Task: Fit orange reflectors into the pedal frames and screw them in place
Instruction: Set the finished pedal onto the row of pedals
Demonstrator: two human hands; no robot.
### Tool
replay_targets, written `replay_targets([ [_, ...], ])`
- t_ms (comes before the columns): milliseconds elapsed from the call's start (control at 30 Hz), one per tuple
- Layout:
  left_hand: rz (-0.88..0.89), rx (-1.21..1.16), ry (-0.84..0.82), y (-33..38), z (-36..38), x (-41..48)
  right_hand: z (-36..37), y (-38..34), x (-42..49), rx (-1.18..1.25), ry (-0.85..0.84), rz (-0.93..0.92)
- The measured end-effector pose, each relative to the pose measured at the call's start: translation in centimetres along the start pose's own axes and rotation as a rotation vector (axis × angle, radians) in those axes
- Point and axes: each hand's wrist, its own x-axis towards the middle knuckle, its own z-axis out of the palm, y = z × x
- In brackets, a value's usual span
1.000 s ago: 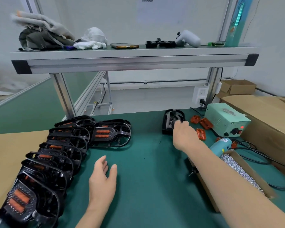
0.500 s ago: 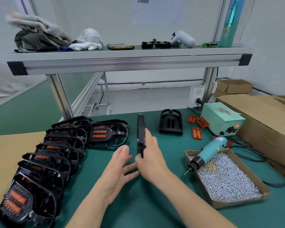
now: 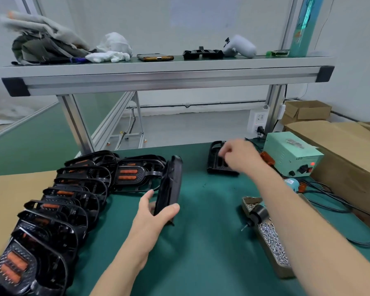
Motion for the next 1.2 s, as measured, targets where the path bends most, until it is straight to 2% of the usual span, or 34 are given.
replay_targets([
  [100, 0.087, 0.198, -0.024, -0.4, -0.3, -0.4, 1.0, 4.2, 5.3, -0.213, -0.016, 0.252],
  [167, 0.153, 0.347, -0.021, -0.5, -0.3, -0.7, 1.9, 7.0, 7.3, -0.308, -0.069, 0.316],
  [300, 0.279, 0.634, -0.056, -0.5, -0.8, -0.8, 3.4, 11.7, 10.5, -0.422, -0.213, 0.289],
  [400, 0.295, 0.769, -0.095, -0.7, -1.2, -0.4, 4.6, 13.6, 12.6, -0.492, -0.339, 0.264],
  [500, 0.307, 0.874, -0.138, -0.8, -1.2, 0.2, 5.3, 14.1, 13.2, -0.517, -0.395, 0.243],
  [767, 0.340, 0.965, -0.252, -0.4, -1.4, 1.0, 5.0, 12.7, 10.7, -0.470, -0.342, 0.159],
  [1200, 0.257, 0.997, -0.372, -1.1, -2.0, -0.2, 2.4, 9.2, 2.9, -0.488, -0.431, -0.026],
])
